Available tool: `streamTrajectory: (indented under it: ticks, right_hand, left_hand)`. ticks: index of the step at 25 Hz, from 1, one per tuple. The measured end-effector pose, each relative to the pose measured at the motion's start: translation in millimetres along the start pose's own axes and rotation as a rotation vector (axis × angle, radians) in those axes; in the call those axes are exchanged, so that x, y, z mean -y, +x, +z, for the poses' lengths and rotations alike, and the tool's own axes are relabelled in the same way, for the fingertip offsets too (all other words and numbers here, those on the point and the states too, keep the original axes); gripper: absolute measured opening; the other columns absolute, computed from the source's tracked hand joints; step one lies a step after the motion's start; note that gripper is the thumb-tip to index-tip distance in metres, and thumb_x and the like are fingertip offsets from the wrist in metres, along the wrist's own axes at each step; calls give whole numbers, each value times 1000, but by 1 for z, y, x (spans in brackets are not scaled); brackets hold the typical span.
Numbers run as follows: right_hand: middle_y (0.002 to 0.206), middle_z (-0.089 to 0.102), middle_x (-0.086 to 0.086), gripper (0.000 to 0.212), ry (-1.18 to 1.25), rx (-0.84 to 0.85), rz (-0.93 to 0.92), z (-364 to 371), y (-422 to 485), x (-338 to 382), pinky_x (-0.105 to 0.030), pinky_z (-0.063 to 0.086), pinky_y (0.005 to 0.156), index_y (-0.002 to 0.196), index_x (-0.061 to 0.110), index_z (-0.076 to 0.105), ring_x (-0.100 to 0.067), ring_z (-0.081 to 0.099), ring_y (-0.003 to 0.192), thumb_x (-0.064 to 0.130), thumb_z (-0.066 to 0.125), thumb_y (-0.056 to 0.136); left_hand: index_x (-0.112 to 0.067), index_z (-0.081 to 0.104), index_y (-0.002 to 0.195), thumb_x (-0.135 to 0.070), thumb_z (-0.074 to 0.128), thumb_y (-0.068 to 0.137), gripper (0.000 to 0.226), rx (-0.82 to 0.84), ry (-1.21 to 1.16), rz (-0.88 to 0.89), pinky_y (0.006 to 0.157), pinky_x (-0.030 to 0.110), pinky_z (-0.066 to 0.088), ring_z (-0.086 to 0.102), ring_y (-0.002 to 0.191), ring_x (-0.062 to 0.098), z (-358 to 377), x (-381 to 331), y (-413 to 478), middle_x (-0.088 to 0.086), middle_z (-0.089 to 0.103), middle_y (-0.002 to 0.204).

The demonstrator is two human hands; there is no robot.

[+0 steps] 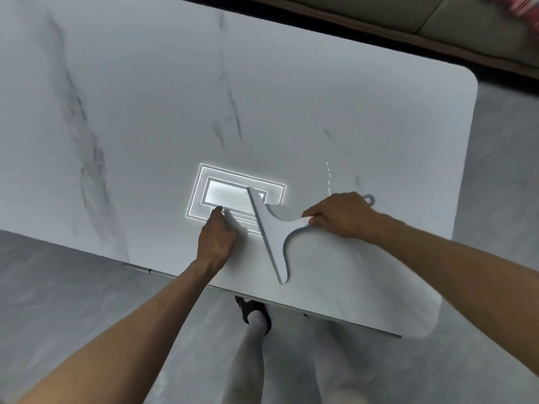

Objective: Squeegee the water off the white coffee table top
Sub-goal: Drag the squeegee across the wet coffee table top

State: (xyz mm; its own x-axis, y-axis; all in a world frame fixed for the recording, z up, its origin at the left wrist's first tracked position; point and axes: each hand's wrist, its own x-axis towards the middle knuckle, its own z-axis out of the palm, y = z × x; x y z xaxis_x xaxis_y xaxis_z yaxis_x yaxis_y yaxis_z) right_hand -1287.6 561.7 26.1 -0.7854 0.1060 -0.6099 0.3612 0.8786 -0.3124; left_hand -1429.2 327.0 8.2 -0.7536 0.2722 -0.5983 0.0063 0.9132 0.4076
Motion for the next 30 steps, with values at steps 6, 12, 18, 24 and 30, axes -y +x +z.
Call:
streamTrajectory:
  ticks: [6, 12, 18, 24, 30]
  right_hand:
    - [119, 65, 17, 27, 24, -66, 184, -41, -35, -114, -34, 34, 75, 113, 55, 58, -20, 59, 108, 47, 41, 94]
    - [114, 68, 13, 27, 8, -115, 273, -49, -80, -185, -32, 37, 75, 116, 52, 58, -19, 61, 105, 50, 39, 96]
    - [123, 66, 4, 36, 152, -250, 334, -104, -71, -223, -31, 39, 80, 127, 45, 55, -27, 59, 112, 54, 39, 95]
    - [113, 63, -15, 33, 411, -392, 459, -177, 45, -231, -31, 38, 61, 116, 19, 55, -33, 51, 90, 30, 32, 94]
    - [119, 56, -28, 47, 341, -389, 413, -143, 57, -197, -38, 44, 79, 146, 25, 29, -44, 56, 101, 21, 32, 99]
  left_hand:
    - [-2, 52, 118, -20, 40, 94, 33, -8, 56, 55, 97, 46, 46, 58, 112, 35, 35, -62, -2, 16, 64, 114]
    - [1, 25, 146, -14, 57, 85, 71, 130, 156, 102, 108, 45, 39, 42, 130, 39, 82, -143, 4, 26, 39, 143]
    - [7, 6, 151, -12, 30, 95, 63, -16, 501, 134, 119, 53, 12, 12, 142, 57, 117, -168, 31, 47, 11, 148]
    - [4, 1, 152, 9, 15, 86, 67, 30, 640, 158, 116, 56, 23, 15, 137, 64, 118, -161, 48, 54, 12, 142]
    - [2, -4, 152, -12, 53, 93, 82, 119, 741, 194, 117, 53, 24, 13, 138, 63, 110, -164, 51, 53, 10, 143]
